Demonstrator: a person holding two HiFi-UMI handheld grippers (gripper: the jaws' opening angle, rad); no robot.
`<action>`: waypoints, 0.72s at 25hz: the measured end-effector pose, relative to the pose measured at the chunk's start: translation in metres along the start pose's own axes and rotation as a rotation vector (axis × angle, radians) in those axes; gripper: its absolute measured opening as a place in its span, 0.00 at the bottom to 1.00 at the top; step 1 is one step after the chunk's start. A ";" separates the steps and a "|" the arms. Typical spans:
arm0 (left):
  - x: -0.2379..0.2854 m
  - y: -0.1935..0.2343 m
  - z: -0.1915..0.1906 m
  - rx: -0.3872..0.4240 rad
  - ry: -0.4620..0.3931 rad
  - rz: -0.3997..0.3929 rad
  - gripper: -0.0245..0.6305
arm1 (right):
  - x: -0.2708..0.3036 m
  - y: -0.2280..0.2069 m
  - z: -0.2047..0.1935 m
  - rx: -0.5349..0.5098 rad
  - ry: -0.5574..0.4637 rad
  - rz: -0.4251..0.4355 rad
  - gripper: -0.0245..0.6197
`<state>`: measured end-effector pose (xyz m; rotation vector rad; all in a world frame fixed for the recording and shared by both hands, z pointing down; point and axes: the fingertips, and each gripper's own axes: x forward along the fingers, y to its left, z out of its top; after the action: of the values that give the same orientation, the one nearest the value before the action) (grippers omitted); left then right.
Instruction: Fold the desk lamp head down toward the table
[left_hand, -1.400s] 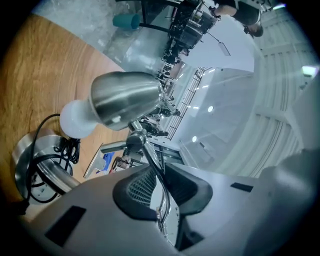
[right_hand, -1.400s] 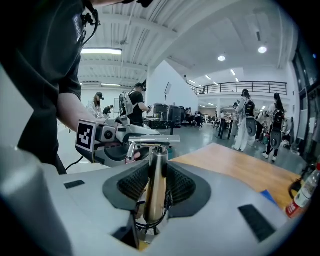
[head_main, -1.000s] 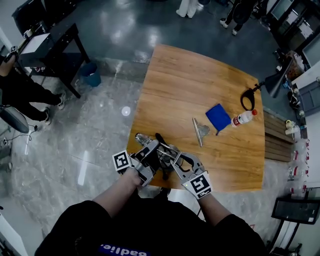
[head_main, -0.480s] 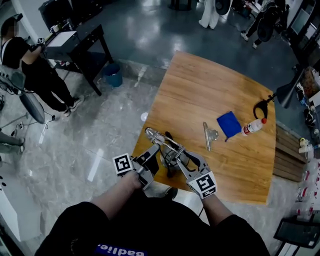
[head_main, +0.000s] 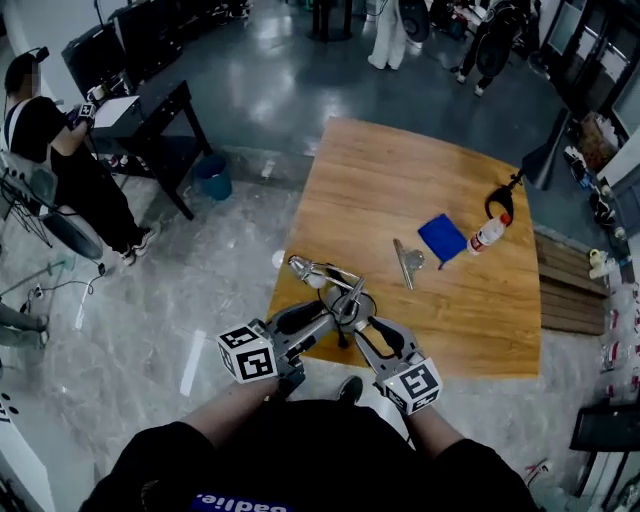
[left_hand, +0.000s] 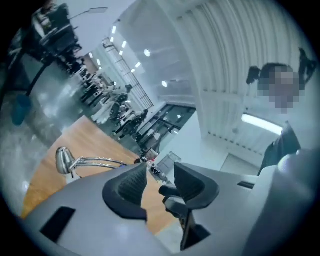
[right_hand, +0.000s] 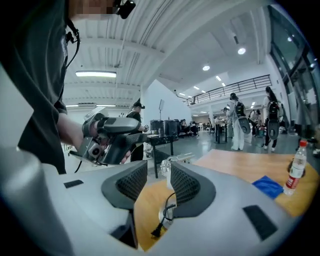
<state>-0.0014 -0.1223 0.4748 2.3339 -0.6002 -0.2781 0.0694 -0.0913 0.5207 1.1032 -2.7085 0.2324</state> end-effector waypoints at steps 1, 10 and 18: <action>-0.004 -0.005 -0.003 0.072 0.042 -0.002 0.31 | -0.002 0.009 0.008 0.019 -0.017 -0.026 0.24; -0.055 -0.053 -0.012 0.569 0.227 0.020 0.20 | -0.026 0.084 0.062 0.090 -0.104 -0.166 0.21; -0.059 -0.127 -0.029 0.765 0.214 -0.031 0.05 | -0.075 0.112 0.093 0.030 -0.161 -0.135 0.06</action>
<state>0.0015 0.0055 0.4118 3.0476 -0.6354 0.2374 0.0310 0.0174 0.4042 1.3631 -2.7609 0.1698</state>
